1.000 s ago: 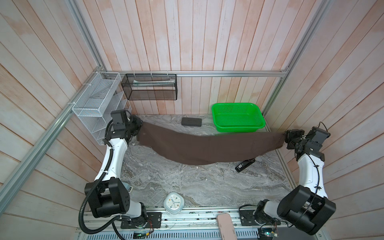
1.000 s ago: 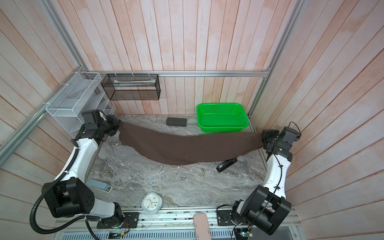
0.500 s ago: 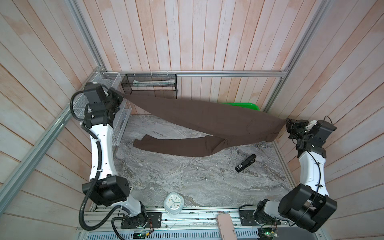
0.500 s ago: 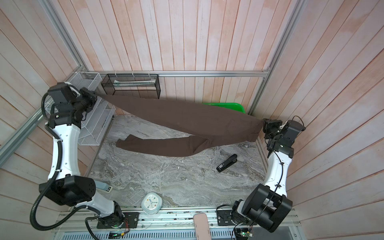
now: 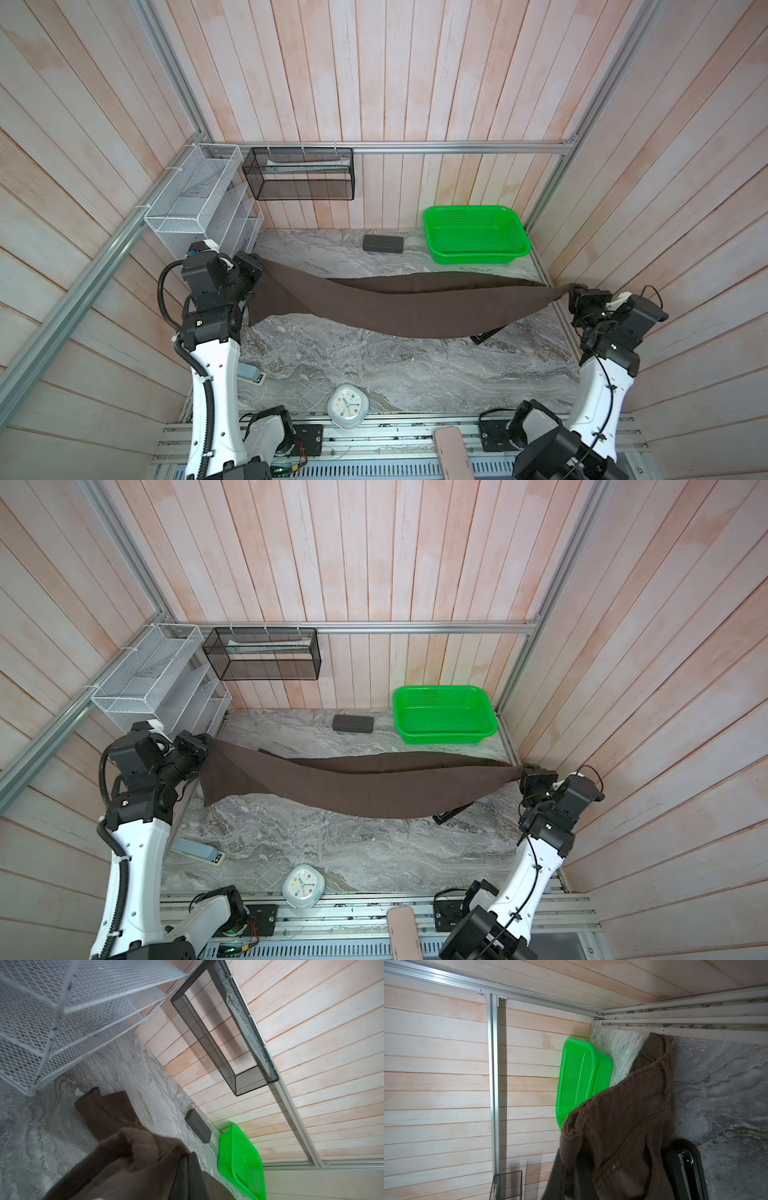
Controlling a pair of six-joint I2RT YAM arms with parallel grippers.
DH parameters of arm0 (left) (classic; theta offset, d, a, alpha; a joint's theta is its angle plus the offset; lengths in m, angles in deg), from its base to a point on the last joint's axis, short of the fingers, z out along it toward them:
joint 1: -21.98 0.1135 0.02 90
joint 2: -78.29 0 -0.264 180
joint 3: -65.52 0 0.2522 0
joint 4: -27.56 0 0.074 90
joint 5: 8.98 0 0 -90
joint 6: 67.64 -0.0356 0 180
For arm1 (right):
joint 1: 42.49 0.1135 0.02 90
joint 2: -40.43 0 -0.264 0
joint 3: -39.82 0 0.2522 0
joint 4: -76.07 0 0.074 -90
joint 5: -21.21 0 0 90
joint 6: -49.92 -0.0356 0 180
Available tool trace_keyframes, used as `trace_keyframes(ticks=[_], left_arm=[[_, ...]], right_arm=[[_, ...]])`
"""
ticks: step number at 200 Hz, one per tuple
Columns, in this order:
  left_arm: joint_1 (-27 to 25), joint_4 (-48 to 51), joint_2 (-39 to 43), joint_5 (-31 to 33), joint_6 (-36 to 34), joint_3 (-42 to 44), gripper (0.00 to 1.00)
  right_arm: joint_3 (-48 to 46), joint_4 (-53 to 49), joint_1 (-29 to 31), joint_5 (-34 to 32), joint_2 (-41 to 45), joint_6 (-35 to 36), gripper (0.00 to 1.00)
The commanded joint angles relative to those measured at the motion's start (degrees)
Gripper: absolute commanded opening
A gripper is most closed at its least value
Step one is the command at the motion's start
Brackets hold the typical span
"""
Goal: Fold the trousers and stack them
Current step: 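Lower the trousers onto the table, drawing both grippers toward the robot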
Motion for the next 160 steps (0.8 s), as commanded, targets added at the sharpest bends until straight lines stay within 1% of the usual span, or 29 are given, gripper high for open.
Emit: trace_keyframes(ticks=[1, 30, 57, 88, 116, 160], left_arm=[[0.6, 0.5, 2.5, 0.1, -2.1, 3.4, 0.0], [0.7, 2.3, 6.8, 2.6, -2.0, 8.8, 0.0], [1.0, 5.4, 9.8, 9.4, -2.5, 12.0, 0.0], [1.4, 6.6, 12.8, 16.2, -2.4, 15.3, 0.0], [2.1, 6.4, 14.0, 18.5, -1.4, 18.3, 0.0], [3.1, 5.0, 14.4, 21.0, 0.4, 23.9, 0.0]], right_arm=[[-3.3, -5.1, -0.8, -3.5, 3.2, 2.3, 0.0], [-7.1, -11.4, -1.8, -8.2, 8.3, 5.1, 0.0], [-10.1, -15.6, -2.9, -13.7, 11.6, 7.4, 0.0], [-12.0, -18.8, -4.3, -19.3, 13.1, 9.1, 0.0], [-14.5, -19.4, -5.6, -25.1, 13.8, 10.3, 0.0], [-20.2, -17.2, -10.5, -25.4, 14.1, 10.6, 0.0]])
